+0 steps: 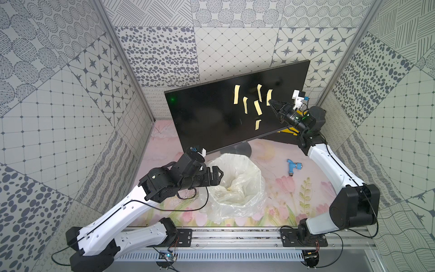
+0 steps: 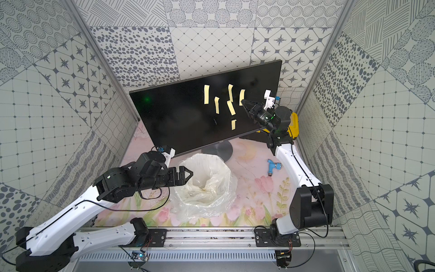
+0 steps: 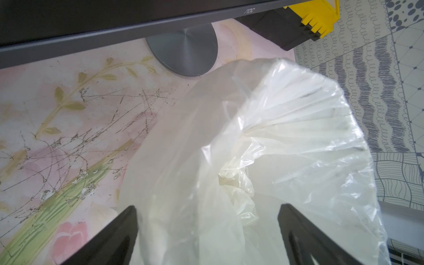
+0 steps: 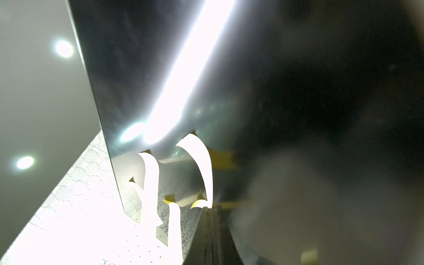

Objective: Remove the sticky note from the monitor
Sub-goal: Tear off the sticky note from the monitor, then place the sticky note in the trash bin.

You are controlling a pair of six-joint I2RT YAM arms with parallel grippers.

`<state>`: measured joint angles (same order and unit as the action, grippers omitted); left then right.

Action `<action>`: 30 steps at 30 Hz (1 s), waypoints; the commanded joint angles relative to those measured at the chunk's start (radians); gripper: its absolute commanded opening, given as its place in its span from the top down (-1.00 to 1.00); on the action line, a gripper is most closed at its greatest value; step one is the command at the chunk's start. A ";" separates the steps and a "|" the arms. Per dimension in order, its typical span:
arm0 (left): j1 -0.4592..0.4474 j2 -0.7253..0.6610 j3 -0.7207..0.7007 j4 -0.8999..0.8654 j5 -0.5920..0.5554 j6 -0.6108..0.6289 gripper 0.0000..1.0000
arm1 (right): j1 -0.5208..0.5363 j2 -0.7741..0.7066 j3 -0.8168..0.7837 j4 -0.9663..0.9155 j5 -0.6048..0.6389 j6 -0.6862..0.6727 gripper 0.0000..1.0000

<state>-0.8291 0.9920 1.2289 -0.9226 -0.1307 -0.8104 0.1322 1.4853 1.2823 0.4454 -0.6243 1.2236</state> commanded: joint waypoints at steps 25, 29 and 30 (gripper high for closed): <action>-0.007 -0.019 0.000 0.029 0.007 0.011 -0.99 | 0.107 -0.468 -0.100 -0.510 -0.143 -0.285 1.00; -0.007 -0.017 0.000 0.031 0.003 0.014 -0.99 | 0.270 -0.512 -0.093 -0.719 -0.121 -0.418 1.00; -0.007 -0.016 0.000 0.033 0.004 0.014 -0.98 | 0.302 -0.516 -0.090 -0.754 -0.109 -0.445 1.00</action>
<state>-0.8291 0.9783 1.2289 -0.9226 -0.1307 -0.8104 0.3599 0.9802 1.1851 -0.1150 -0.7376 0.9218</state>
